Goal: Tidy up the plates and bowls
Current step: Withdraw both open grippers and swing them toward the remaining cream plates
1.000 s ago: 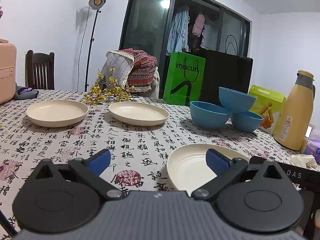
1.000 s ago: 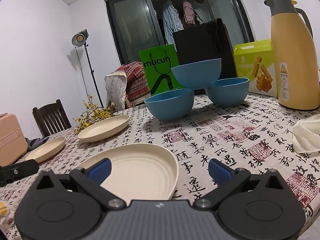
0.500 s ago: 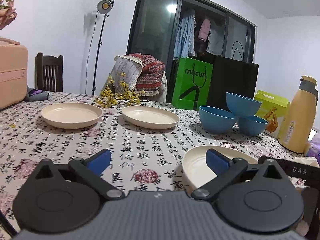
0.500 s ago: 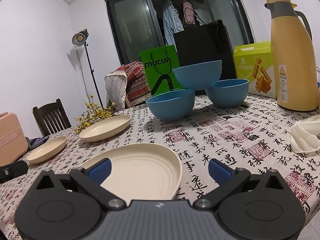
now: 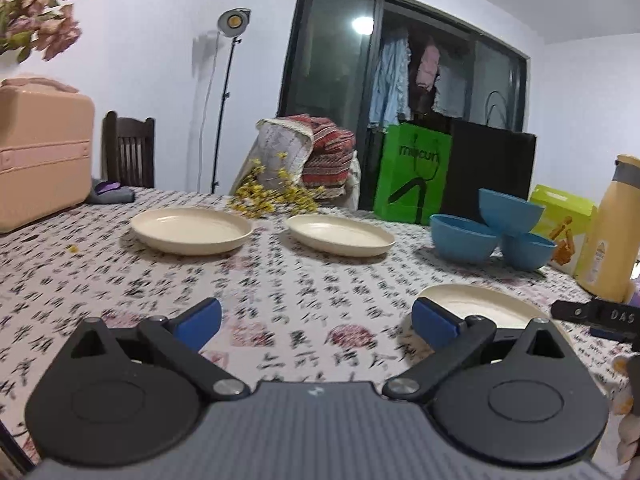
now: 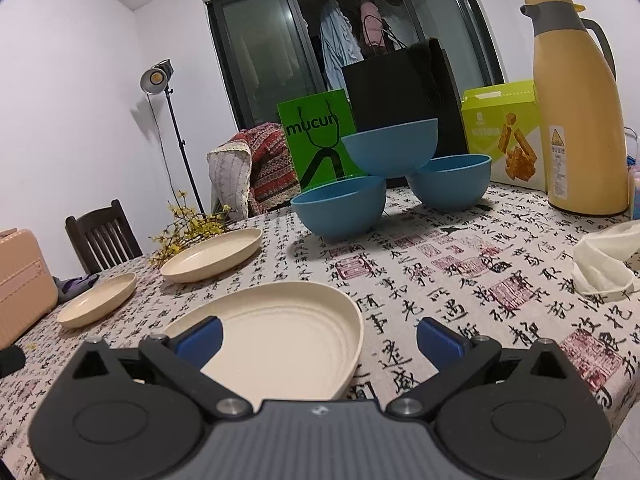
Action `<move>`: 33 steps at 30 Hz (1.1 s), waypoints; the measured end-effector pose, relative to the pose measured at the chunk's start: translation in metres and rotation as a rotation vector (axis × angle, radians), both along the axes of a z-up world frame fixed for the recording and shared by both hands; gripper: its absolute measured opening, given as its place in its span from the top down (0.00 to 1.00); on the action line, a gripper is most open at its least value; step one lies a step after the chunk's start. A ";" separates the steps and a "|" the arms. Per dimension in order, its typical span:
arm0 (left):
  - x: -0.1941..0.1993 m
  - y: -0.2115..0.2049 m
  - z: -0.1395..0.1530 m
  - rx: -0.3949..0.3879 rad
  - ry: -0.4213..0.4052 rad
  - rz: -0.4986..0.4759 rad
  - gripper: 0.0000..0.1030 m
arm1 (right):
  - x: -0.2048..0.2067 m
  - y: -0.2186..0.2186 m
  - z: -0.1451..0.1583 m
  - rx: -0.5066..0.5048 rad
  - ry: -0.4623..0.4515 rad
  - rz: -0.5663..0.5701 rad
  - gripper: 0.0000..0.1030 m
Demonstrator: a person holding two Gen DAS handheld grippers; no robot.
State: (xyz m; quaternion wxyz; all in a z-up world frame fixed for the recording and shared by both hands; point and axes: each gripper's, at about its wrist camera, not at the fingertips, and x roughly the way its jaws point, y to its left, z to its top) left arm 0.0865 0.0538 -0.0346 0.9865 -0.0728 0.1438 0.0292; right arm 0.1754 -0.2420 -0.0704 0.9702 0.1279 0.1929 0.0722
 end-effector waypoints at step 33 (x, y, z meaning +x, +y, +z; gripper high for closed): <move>0.023 0.047 0.003 -0.004 0.073 0.047 0.00 | 0.046 0.065 0.030 -0.064 0.024 0.122 0.00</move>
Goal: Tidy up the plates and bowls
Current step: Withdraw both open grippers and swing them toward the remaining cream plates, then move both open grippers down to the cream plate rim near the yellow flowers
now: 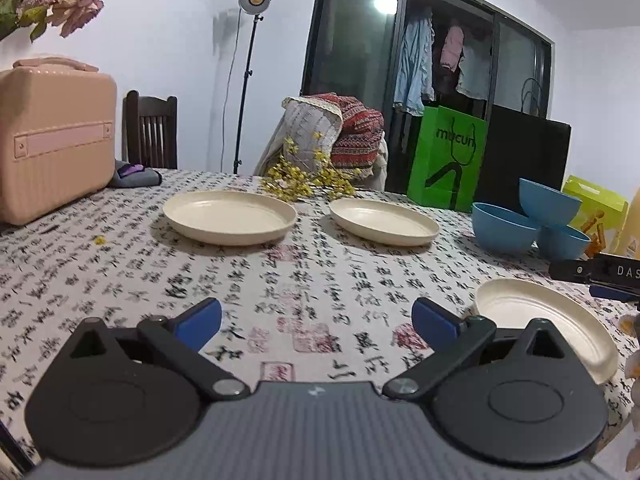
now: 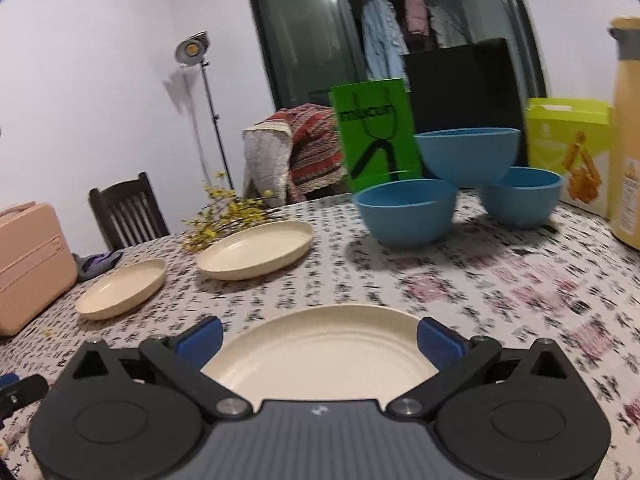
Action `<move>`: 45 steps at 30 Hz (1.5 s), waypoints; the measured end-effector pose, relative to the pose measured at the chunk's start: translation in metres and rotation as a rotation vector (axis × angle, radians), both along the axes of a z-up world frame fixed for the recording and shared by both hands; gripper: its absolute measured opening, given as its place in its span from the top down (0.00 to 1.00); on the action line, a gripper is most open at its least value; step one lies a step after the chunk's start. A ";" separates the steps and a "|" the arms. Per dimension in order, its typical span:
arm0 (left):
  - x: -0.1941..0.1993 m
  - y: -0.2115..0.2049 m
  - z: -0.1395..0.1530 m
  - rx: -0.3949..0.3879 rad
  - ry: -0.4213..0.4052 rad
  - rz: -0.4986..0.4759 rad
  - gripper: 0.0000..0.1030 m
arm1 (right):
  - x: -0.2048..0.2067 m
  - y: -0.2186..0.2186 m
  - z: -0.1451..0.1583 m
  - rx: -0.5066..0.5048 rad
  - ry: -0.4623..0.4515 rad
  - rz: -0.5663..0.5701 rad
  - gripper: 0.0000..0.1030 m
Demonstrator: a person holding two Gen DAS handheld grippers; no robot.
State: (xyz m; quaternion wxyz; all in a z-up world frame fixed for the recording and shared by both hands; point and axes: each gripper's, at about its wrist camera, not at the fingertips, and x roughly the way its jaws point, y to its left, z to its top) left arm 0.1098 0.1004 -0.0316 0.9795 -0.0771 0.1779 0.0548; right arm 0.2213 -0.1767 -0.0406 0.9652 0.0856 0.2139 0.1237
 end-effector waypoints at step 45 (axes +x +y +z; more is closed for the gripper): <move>0.047 0.118 0.071 -0.006 -0.084 0.152 0.00 | 0.076 0.176 0.054 0.057 0.043 0.257 0.00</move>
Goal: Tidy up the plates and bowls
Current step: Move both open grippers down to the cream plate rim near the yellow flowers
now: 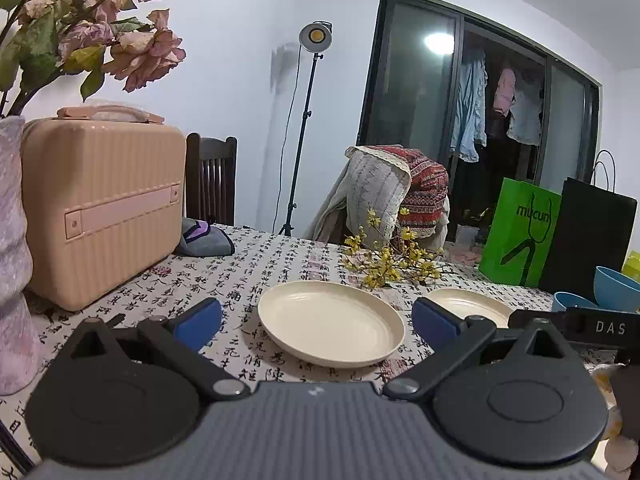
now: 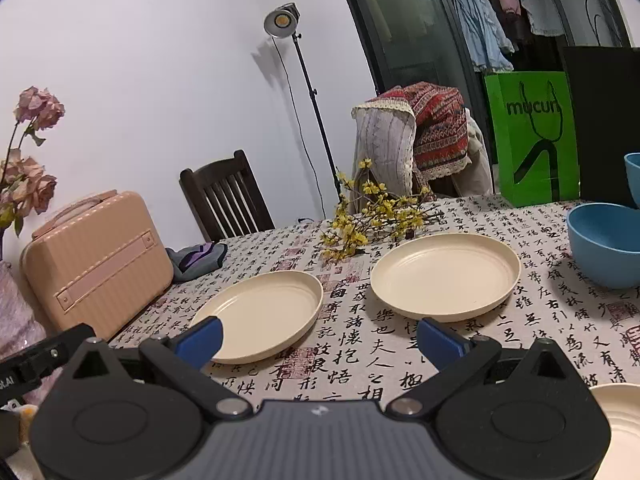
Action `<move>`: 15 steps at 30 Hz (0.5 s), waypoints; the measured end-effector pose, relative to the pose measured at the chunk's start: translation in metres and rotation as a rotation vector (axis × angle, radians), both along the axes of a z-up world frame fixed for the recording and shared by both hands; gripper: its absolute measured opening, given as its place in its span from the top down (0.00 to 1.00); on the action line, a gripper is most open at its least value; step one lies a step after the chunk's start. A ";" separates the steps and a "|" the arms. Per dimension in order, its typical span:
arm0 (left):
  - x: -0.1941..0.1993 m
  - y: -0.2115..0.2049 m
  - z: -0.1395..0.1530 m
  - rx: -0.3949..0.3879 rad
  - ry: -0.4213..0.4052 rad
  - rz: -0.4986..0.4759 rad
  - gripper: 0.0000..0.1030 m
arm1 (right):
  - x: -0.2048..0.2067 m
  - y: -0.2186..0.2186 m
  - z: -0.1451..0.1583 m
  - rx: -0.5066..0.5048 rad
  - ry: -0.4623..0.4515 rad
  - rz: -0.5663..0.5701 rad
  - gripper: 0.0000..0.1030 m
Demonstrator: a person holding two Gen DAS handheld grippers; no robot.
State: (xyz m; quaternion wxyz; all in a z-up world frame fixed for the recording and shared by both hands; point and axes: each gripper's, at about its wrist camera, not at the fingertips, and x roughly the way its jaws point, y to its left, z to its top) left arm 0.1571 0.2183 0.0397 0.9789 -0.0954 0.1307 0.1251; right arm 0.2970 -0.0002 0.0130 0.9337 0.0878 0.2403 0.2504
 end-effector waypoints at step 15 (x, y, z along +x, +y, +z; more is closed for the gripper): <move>0.048 0.026 -0.007 -0.032 0.068 0.058 0.00 | 0.042 0.031 0.002 -0.030 0.036 -0.007 0.00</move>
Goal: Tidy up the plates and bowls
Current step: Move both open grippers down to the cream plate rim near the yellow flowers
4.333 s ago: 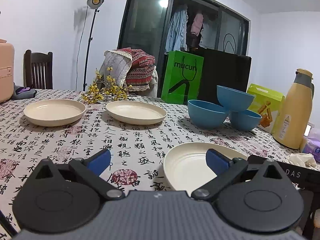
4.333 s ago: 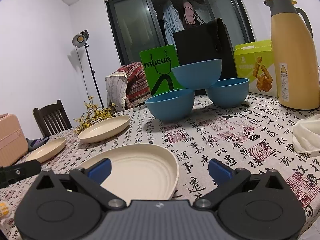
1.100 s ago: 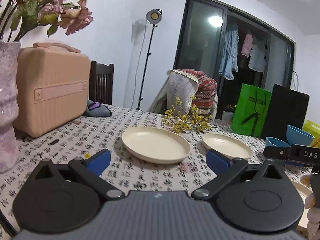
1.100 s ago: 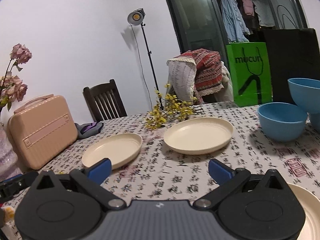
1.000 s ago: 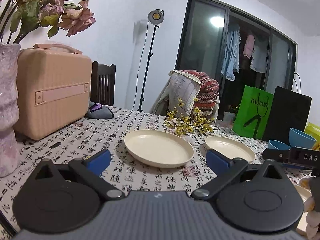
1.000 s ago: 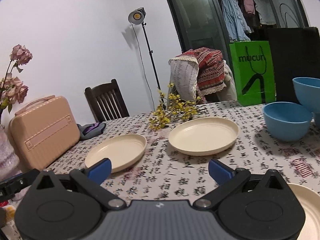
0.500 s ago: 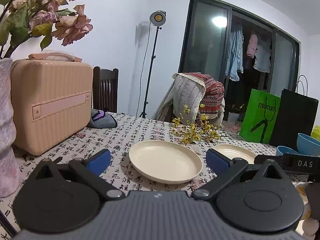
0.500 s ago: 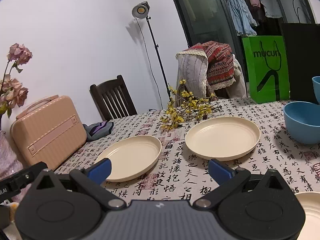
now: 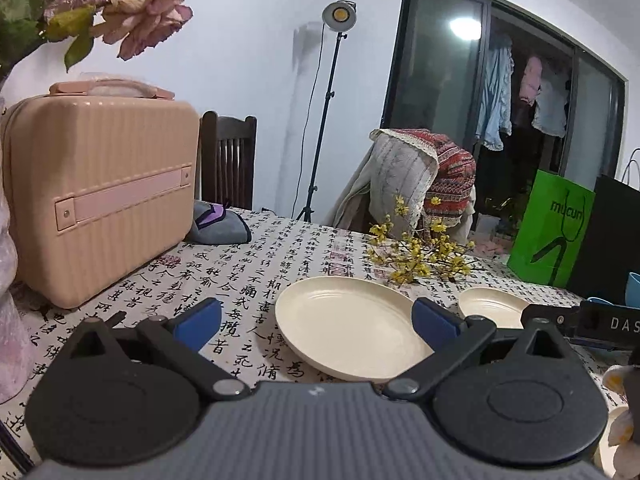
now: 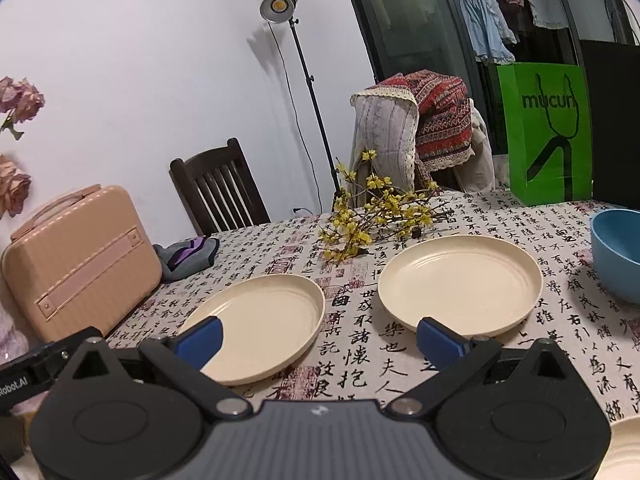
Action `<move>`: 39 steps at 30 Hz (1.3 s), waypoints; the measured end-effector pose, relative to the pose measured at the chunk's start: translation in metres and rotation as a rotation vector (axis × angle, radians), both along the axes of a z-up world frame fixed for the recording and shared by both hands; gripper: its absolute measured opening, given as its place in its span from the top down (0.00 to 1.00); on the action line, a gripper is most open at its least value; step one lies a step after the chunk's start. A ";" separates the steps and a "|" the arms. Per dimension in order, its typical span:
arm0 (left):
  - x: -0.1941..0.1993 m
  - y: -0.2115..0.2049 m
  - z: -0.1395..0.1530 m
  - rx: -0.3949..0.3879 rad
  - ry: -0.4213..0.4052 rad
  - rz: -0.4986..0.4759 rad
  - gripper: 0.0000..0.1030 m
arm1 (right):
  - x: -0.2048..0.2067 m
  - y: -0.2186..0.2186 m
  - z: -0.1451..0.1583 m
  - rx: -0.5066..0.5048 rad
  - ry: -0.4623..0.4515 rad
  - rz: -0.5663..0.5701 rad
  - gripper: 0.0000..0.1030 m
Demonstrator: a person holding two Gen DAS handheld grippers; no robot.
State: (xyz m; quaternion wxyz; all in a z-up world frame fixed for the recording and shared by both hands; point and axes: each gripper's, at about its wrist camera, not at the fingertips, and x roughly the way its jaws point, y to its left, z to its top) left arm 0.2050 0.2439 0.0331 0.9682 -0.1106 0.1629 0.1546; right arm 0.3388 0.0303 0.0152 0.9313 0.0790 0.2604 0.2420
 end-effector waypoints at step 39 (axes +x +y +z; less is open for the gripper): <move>0.108 0.054 -0.022 -0.119 0.111 0.134 0.00 | 0.087 0.062 -0.024 -0.115 0.089 -0.049 0.00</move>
